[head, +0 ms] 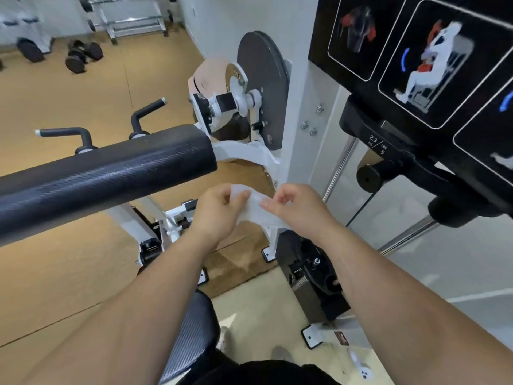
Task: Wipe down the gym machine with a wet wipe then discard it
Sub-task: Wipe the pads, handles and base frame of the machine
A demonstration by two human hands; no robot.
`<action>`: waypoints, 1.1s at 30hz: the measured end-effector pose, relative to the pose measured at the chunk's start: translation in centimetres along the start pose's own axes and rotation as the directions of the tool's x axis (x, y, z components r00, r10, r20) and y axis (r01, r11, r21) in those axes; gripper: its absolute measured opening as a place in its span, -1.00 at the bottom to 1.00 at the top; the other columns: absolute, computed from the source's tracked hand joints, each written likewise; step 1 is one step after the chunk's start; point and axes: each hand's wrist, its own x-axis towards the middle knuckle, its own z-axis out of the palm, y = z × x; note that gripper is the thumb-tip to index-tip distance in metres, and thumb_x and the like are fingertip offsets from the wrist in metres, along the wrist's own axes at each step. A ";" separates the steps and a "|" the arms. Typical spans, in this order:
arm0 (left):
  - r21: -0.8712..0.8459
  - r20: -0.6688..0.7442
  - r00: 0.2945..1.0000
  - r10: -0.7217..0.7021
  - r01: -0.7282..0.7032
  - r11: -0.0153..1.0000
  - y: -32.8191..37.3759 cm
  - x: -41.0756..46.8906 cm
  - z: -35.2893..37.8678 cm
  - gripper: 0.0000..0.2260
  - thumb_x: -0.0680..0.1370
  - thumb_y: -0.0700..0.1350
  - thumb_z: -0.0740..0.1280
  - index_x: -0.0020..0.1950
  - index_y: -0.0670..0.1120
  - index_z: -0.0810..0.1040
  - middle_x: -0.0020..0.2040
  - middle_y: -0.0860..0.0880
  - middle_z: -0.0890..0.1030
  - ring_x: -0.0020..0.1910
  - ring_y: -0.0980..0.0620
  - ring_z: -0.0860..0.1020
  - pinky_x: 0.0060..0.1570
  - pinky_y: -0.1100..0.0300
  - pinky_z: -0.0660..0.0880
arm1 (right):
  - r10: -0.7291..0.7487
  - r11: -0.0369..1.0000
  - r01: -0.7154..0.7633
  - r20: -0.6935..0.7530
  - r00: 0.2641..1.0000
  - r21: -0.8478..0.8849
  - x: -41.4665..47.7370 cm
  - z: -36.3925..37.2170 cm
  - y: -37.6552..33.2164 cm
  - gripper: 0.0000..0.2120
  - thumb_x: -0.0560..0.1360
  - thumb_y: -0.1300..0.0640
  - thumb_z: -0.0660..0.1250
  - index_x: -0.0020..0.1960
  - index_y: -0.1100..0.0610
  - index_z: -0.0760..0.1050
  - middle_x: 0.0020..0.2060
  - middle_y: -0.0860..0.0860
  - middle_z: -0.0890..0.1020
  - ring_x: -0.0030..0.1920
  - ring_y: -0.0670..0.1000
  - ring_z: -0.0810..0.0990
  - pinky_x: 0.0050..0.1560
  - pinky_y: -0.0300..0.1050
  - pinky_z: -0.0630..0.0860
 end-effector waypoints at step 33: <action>0.729 0.122 0.930 0.347 -0.321 0.605 -2.6 22.4 -8.8 -0.57 0.54 0.31 0.22 0.04 -0.04 0.52 -0.05 -0.03 0.48 -0.02 -0.15 0.47 -0.02 -0.08 0.49 | 0.133 0.975 -0.103 0.149 0.980 -0.195 29.1 7.0 -0.7 -0.91 0.54 0.03 0.48 0.03 -0.01 0.70 -0.06 -0.16 0.66 -0.01 -0.17 0.59 -0.06 -0.21 0.49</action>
